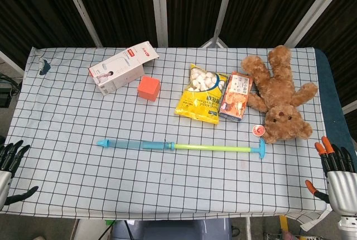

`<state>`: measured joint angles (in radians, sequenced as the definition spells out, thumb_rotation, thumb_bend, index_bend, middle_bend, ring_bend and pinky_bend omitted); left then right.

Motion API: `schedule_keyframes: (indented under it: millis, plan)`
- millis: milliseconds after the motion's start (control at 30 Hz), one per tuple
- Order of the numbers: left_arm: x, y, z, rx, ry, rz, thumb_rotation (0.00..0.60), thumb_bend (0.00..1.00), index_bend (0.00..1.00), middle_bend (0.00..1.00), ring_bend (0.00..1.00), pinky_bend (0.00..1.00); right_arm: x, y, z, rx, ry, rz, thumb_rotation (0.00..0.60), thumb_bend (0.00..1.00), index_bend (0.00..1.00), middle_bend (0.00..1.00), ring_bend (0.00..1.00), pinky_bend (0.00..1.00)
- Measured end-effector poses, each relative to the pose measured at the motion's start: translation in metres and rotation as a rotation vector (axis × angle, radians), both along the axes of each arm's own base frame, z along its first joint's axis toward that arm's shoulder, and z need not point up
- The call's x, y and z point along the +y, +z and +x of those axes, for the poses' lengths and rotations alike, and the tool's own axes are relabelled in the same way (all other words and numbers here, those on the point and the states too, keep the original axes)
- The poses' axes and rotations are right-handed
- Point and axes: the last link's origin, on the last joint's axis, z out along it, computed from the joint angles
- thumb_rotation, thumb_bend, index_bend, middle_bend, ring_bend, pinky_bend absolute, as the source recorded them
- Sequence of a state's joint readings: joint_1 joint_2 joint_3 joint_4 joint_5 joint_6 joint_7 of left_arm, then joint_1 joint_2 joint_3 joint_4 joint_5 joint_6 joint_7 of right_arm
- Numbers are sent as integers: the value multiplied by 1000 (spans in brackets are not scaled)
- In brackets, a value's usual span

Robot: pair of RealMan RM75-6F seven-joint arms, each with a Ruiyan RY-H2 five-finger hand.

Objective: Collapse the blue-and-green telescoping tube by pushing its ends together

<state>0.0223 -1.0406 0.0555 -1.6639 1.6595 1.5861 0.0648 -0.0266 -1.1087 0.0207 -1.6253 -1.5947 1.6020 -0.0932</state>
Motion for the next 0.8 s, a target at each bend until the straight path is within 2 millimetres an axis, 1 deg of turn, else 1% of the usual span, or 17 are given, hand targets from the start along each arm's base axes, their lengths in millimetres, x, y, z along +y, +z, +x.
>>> schedule_keyframes:
  millis: [400, 600, 733, 767, 800]
  plan:
    - [-3, 1, 1, -5, -6, 0, 600, 131, 0, 0, 0, 0, 3, 1, 1, -10, 10, 16, 600, 247, 0, 0, 0, 0]
    - [-2, 0, 1, -4, -12, -9, 600, 131, 0, 0, 0, 0, 3, -3, 1, 2, 12, 43, 600, 247, 0, 0, 0, 0]
    - [-2, -1, 0, -6, -5, -20, 600, 131, 0, 0, 0, 0, -1, -8, 6, -14, 33, 57, 600, 247, 2, 0, 0, 0]
    - [-1, -1, 0, -6, -2, -24, 600, 131, 0, 0, 0, 0, -3, -9, 8, -20, 39, 63, 600, 247, 15, 0, 0, 0]
    - [-1, -2, 0, -5, 0, -26, 600, 131, 0, 0, 0, 0, -4, -11, 9, -26, 46, 68, 600, 247, 50, 0, 0, 0]
